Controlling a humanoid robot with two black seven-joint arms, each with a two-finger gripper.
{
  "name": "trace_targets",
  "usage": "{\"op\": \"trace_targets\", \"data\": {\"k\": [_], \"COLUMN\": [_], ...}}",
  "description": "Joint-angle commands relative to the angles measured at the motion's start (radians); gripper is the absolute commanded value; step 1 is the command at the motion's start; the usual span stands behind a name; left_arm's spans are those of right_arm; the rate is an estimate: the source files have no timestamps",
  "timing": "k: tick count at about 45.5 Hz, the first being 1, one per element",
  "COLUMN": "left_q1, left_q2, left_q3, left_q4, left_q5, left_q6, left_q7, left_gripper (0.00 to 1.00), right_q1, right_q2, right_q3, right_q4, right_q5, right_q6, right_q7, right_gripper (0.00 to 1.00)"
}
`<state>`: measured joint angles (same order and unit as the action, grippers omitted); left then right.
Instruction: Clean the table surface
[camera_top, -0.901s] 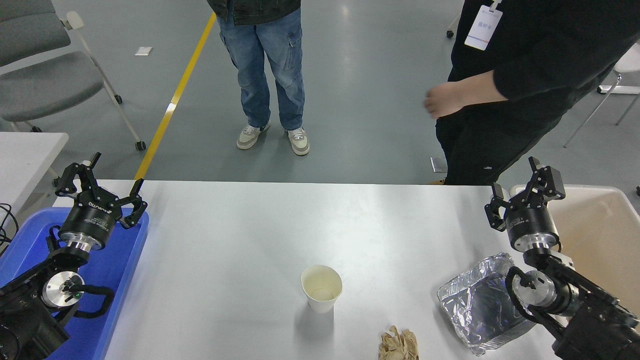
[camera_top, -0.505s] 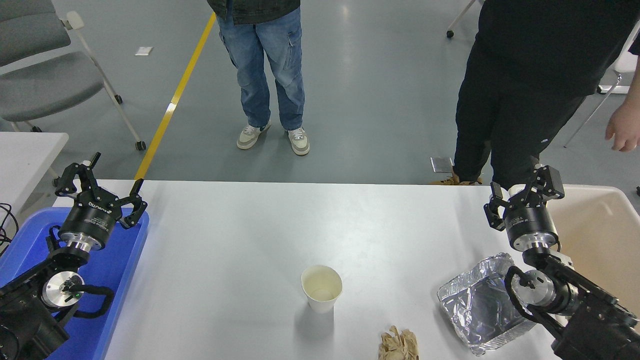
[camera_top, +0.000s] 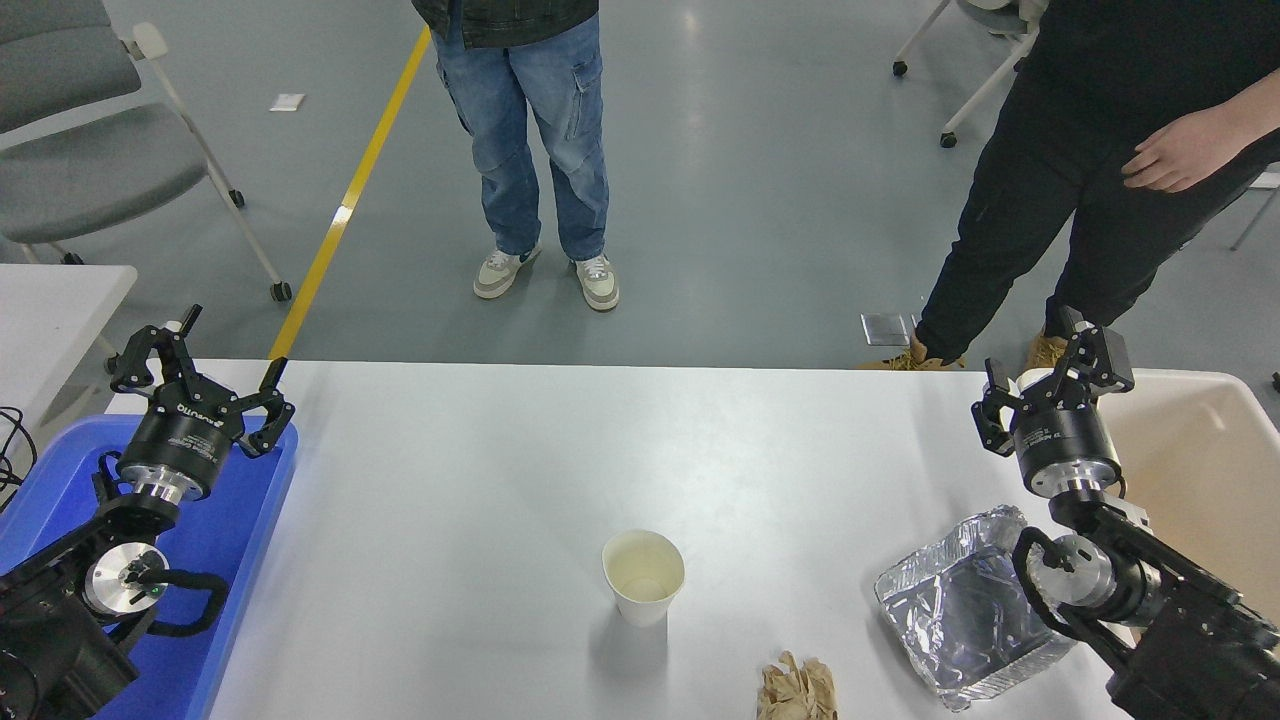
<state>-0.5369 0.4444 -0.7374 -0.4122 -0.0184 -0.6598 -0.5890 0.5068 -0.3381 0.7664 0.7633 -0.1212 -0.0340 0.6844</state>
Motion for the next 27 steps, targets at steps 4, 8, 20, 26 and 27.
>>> {"op": "trace_targets", "data": {"k": [4,8,20,26,27], "left_q1": [0.0,0.0,0.0,0.0,0.0], "left_q2": [-0.001,0.0,0.0,0.0,0.0], "left_q3": [0.0,0.0,0.0,0.0,0.0], "left_q4": [0.001,0.0,0.0,0.0,0.0], "left_q5": [0.0,0.0,0.0,0.0,0.0], "left_q6": [0.0,0.0,0.0,0.0,0.0], "left_q7": [0.0,0.0,0.0,0.0,0.0], "left_gripper": [1.0,1.0,1.0,1.0,1.0], "right_q1": [0.053,0.078,0.11,0.107,0.107], "right_q2": [-0.016,-0.015,-0.016,-0.016,-0.016], "right_q3": [-0.004,-0.025,-0.062,-0.065,-0.065], "right_q4": [-0.084,-0.111,-0.185,-0.2,-0.202], "right_q5": [-0.003,-0.006,0.006,0.006,0.006], "right_q6": [0.003,0.003,0.086,0.129,0.135], "right_q7": [-0.005,-0.006,-0.006,-0.006,-0.006], "right_gripper": [0.99,0.98,0.98,0.99,0.98]}}
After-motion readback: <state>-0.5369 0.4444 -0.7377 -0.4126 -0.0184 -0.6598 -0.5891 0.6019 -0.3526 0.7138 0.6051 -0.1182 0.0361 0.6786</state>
